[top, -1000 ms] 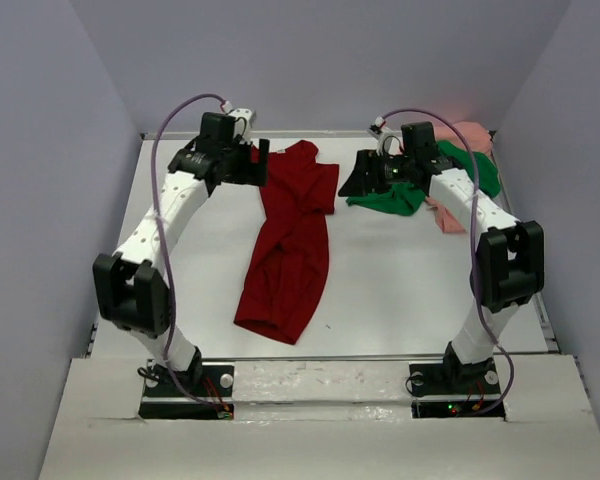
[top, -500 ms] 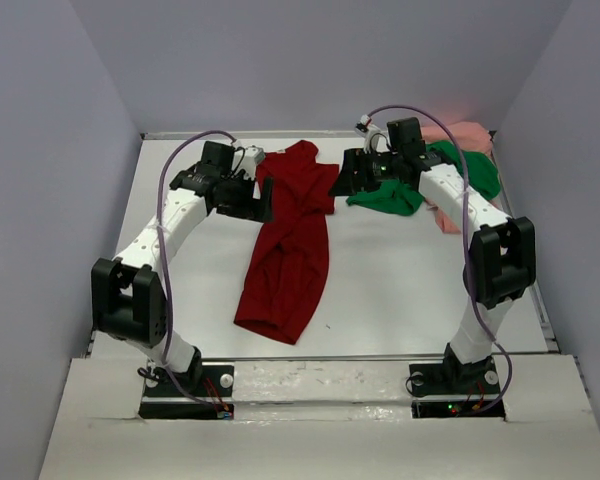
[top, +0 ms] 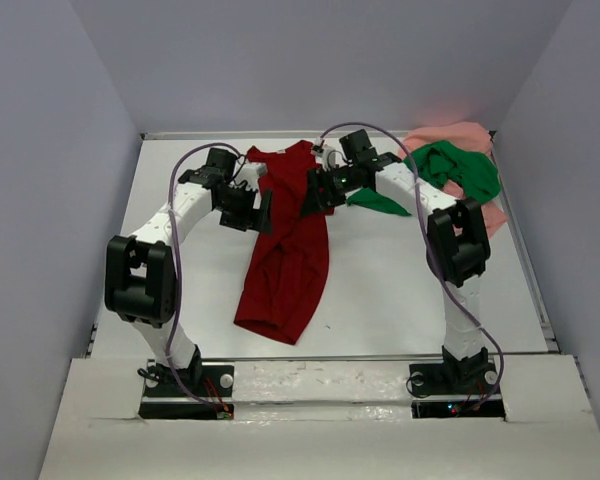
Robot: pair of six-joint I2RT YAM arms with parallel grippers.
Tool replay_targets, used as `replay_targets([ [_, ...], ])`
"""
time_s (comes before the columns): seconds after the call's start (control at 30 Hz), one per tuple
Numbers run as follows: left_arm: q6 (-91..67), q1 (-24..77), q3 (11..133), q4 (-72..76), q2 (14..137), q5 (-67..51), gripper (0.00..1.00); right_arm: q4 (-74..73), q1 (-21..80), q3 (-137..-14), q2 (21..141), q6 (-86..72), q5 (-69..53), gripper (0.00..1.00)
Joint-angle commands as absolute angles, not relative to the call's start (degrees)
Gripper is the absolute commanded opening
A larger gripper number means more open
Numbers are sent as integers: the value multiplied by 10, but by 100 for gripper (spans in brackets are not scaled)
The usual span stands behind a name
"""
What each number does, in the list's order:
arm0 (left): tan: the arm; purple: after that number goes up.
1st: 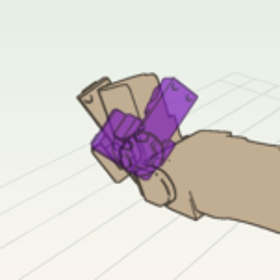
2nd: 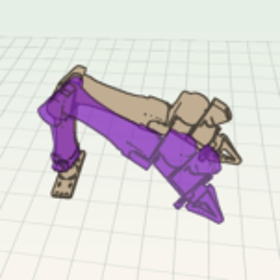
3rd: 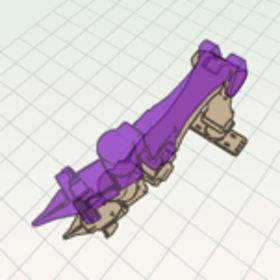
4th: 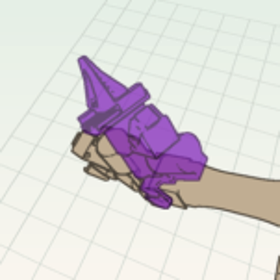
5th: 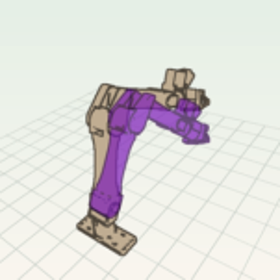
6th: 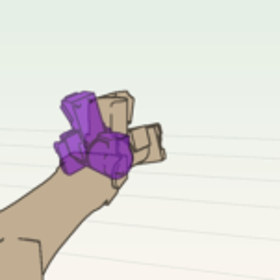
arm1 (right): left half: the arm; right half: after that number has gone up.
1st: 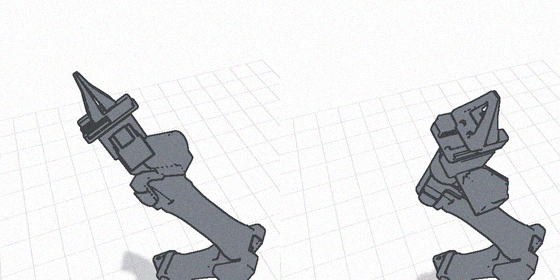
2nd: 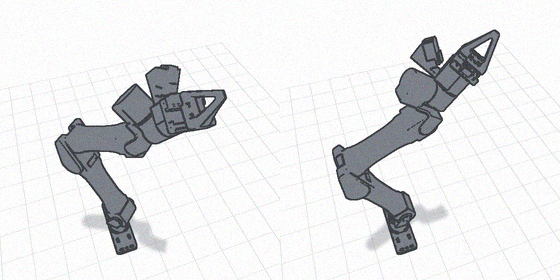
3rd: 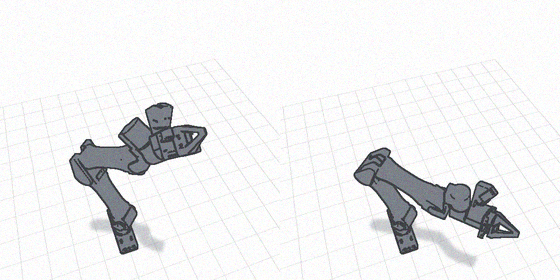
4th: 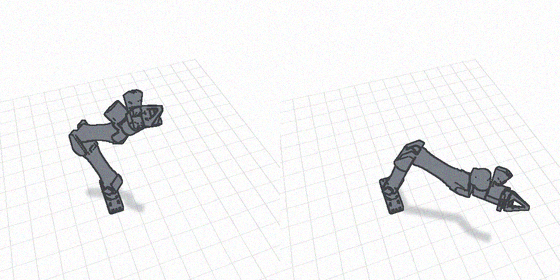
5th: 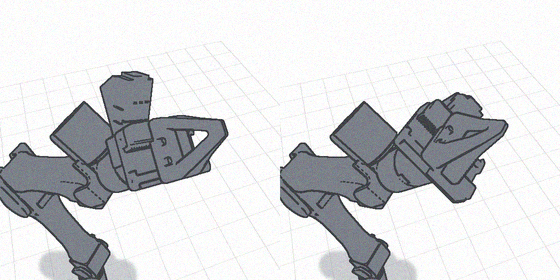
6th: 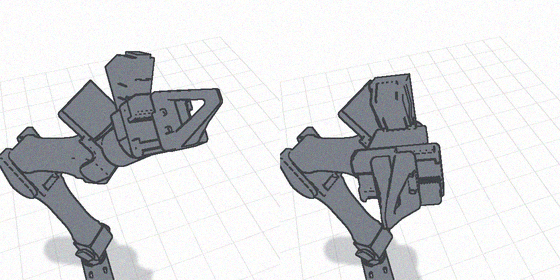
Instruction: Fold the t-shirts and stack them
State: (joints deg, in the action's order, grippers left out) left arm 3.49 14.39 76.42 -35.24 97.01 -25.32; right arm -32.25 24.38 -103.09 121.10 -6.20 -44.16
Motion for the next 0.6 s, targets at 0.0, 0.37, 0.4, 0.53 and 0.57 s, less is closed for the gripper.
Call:
replay_targets([
  [0.0, 83, 140, 777, -427, 983, -321, 88, -343, 262, -1062, 1218, -51, -450, 78],
  [0.37, 62, 139, 784, -321, 937, -245, 83, -286, 262, -1044, 1208, -80, -404, 77],
  [0.4, 55, 139, 779, -297, 926, -223, 84, -277, 262, -1043, 1202, -85, -399, 77],
  [0.53, 8, 137, 799, -299, 949, -234, 89, -279, 262, -1046, 1191, -107, -426, 80],
  [0.57, 14, 137, 808, -316, 962, -249, 89, -279, 262, -1041, 1187, -111, -436, 80],
])
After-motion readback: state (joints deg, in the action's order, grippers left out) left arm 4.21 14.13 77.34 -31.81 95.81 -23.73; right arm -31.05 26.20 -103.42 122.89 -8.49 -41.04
